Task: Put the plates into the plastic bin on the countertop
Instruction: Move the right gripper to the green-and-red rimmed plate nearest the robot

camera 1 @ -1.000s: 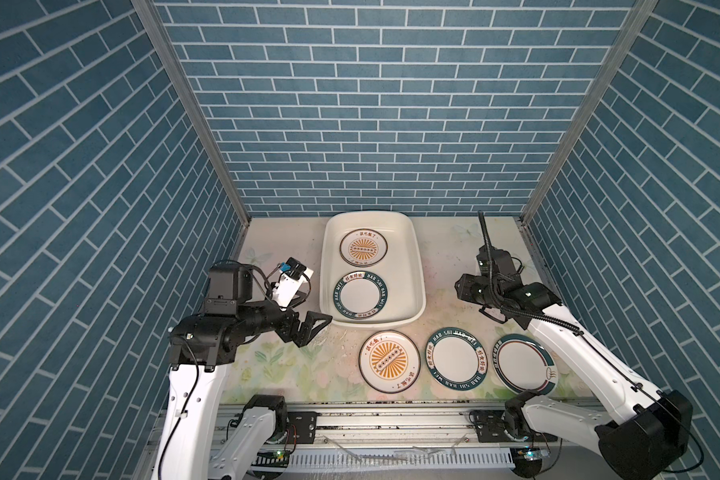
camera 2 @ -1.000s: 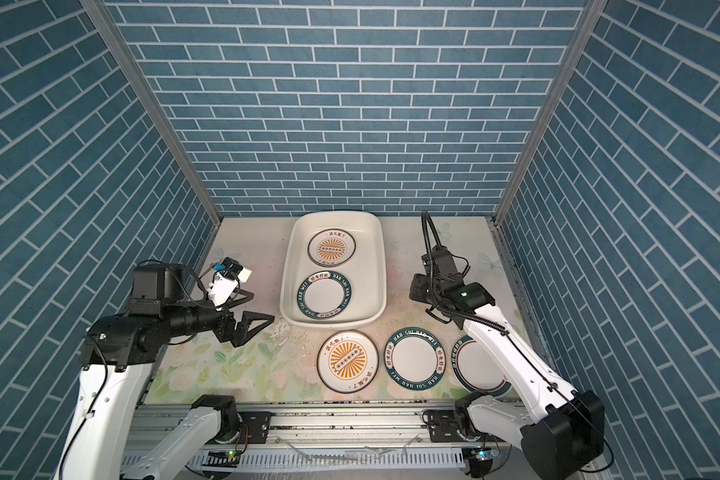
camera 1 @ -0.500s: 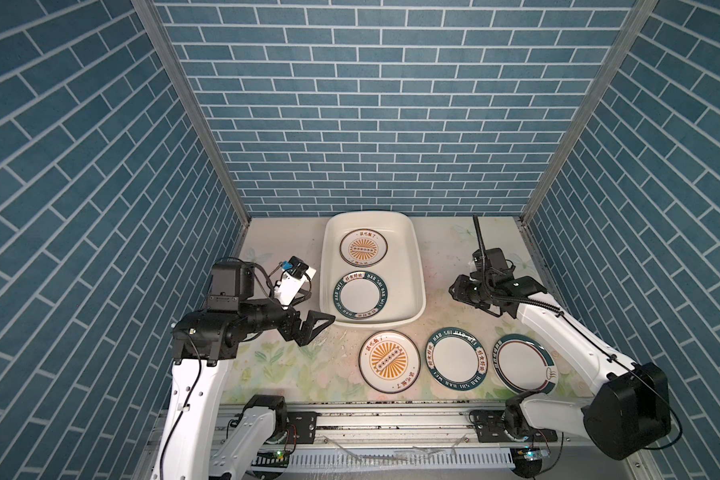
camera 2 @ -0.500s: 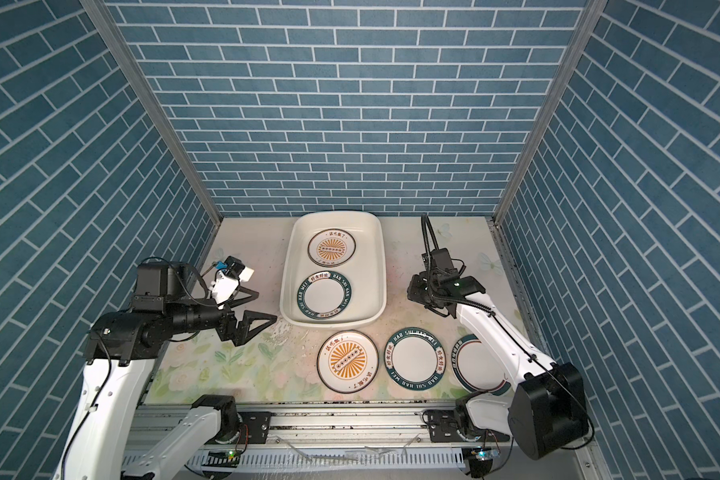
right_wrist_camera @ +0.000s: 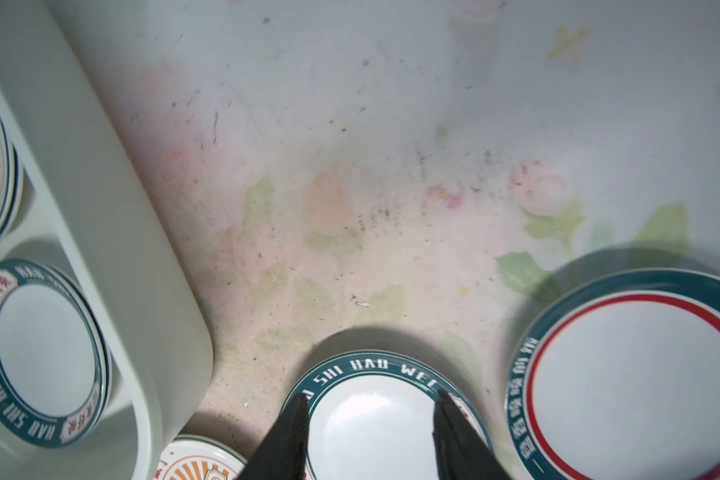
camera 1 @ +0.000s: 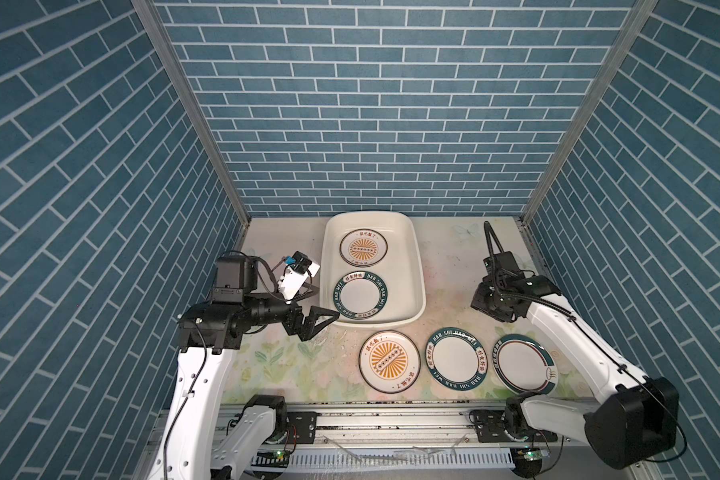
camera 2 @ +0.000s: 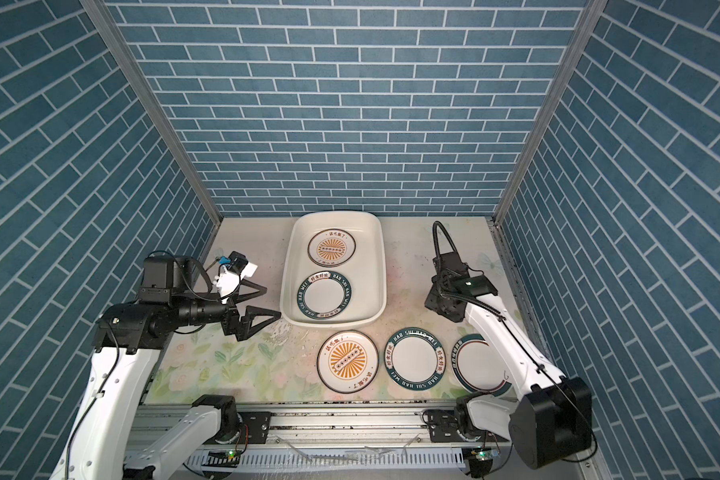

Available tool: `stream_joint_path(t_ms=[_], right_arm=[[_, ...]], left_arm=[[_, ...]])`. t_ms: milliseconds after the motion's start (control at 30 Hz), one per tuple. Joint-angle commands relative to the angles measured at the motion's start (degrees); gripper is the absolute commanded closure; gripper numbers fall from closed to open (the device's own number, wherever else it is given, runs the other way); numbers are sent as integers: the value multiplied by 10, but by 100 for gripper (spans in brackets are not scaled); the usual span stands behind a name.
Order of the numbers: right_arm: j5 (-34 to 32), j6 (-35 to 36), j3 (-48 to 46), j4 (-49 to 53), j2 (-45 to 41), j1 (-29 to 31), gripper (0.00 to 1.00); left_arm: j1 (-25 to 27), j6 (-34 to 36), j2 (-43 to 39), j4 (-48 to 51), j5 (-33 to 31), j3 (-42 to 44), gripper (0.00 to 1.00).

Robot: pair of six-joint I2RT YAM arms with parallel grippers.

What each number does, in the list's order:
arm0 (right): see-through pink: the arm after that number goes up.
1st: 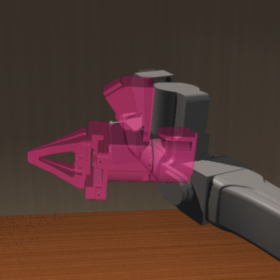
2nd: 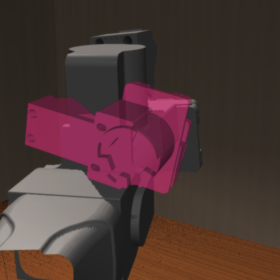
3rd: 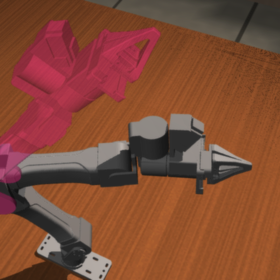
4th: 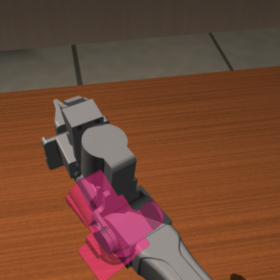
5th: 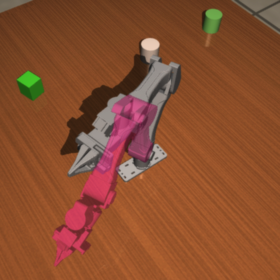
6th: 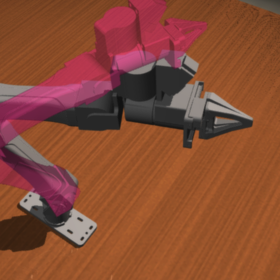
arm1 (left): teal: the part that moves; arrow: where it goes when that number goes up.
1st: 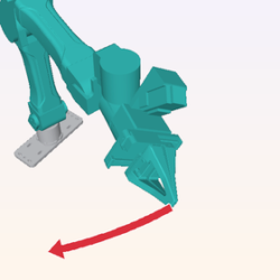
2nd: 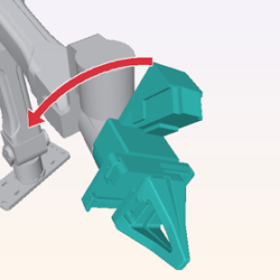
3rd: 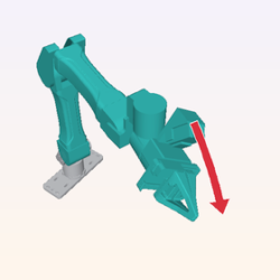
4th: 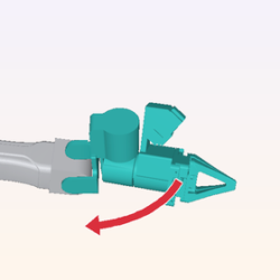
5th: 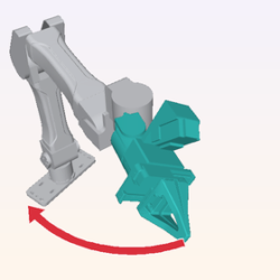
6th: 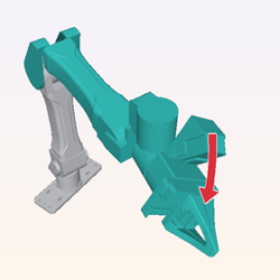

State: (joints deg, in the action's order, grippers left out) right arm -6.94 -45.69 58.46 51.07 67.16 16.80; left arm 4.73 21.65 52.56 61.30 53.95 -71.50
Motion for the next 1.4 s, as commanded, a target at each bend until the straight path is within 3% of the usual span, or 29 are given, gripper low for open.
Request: stream_joint_path(t_ms=[0,167,200,233,267,500,867,1133,1367], right_arm=[[-67,-58,-10,75,-35,-46,47],[-100,-94,-38,80,-55,-82,43],[-111,-102,-43,81,-55,-89,32],[-122,-113,-48,87,-55,-96,7],[-124,-125,-54,91,-56,-111,2],[-146,-156,-84,86,-102,-155,2],[-121,-197,-153,81,-106,-279,2],[-153,-202,-157,111,-157,-336,2],[-110,-184,-172,109,-161,-395,2]], left_arm=[[15,-2,14,-18,19,-22,0],[34,8,32,-14,14,-34,0],[37,8,33,-16,12,-35,0],[39,6,33,-18,12,-34,0],[40,3,33,-21,12,-32,0],[43,8,33,-21,7,-25,0],[44,5,32,-18,5,-23,0],[45,5,24,-13,-3,-21,0],[45,-3,17,-20,-3,-23,0]])
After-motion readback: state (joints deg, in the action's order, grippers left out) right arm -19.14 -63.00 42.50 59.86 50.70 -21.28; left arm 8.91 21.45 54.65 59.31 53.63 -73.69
